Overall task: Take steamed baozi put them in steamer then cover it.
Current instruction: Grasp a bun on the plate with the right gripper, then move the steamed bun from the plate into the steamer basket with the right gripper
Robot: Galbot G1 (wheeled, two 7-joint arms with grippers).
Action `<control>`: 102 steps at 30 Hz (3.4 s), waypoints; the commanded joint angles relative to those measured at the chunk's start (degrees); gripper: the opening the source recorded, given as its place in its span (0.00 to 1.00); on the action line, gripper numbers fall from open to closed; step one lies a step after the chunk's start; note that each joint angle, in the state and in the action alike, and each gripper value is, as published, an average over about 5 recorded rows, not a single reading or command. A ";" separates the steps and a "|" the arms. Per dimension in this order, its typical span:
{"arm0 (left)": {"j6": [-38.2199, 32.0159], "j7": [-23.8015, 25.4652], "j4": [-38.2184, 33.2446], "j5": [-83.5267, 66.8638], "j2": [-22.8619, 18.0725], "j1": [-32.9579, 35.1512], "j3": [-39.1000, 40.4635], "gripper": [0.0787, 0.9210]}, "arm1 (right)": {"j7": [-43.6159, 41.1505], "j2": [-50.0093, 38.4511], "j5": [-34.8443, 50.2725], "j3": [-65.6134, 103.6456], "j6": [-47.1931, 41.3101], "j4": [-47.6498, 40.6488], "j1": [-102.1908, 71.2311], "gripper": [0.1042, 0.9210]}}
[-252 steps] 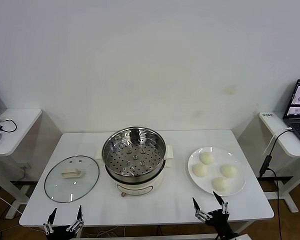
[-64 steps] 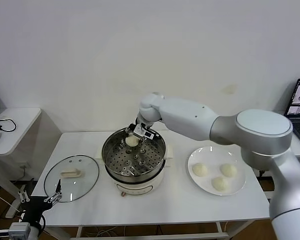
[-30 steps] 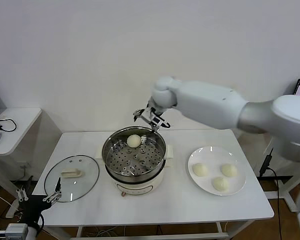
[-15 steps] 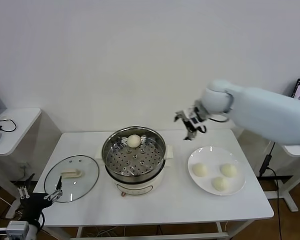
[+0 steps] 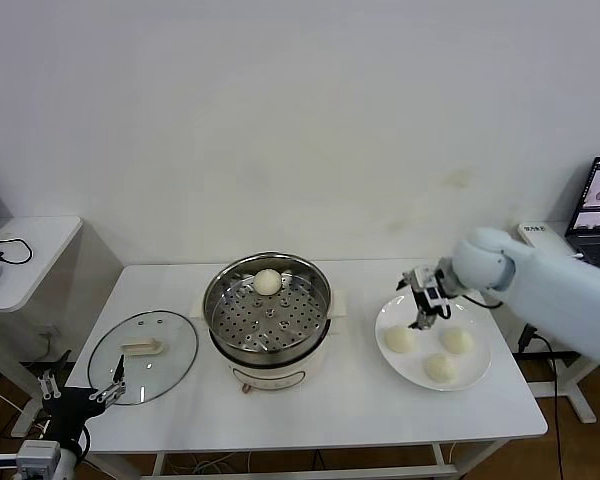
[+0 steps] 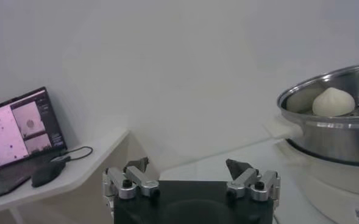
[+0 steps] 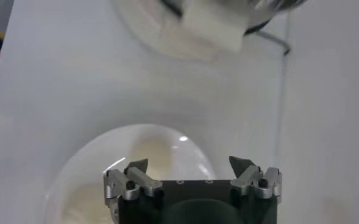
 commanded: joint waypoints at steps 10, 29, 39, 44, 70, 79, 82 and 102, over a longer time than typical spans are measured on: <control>-0.03 0.07 0.64 -0.06 0.40 0.63 -0.63 0.88 | -0.41 10.79 -8.33 8.37 0.57 -15.74 -14.17 0.88; -0.06 0.15 1.32 -0.02 0.19 0.35 -0.70 0.88 | -1.65 15.34 -10.35 10.09 0.96 -23.32 -14.00 0.85; -0.06 0.16 1.16 -0.01 0.09 0.26 -0.70 0.88 | -3.76 14.36 -9.09 10.00 0.39 -22.11 -12.16 0.66; -0.05 0.20 0.84 -0.03 0.14 0.38 -0.74 0.88 | -5.38 11.96 -5.97 8.18 -0.86 -18.06 -7.46 0.63; -0.13 0.20 0.51 -0.23 0.58 -1.14 0.20 0.88 | 0.31 22.10 25.81 -12.67 -12.96 -4.63 29.35 0.65; 0.08 0.27 -0.50 -0.34 0.24 -1.11 -0.81 0.88 | 3.57 39.91 29.25 -9.17 -15.93 -14.96 21.58 0.65; 0.07 0.26 -0.51 -0.44 0.16 -0.98 -1.26 0.88 | 4.15 43.72 29.11 -9.70 -16.83 -17.39 19.67 0.66; 0.04 0.31 -1.18 -0.35 -0.82 -0.77 -0.94 0.88 | 5.99 52.00 25.31 -8.12 -19.01 -28.92 9.91 0.66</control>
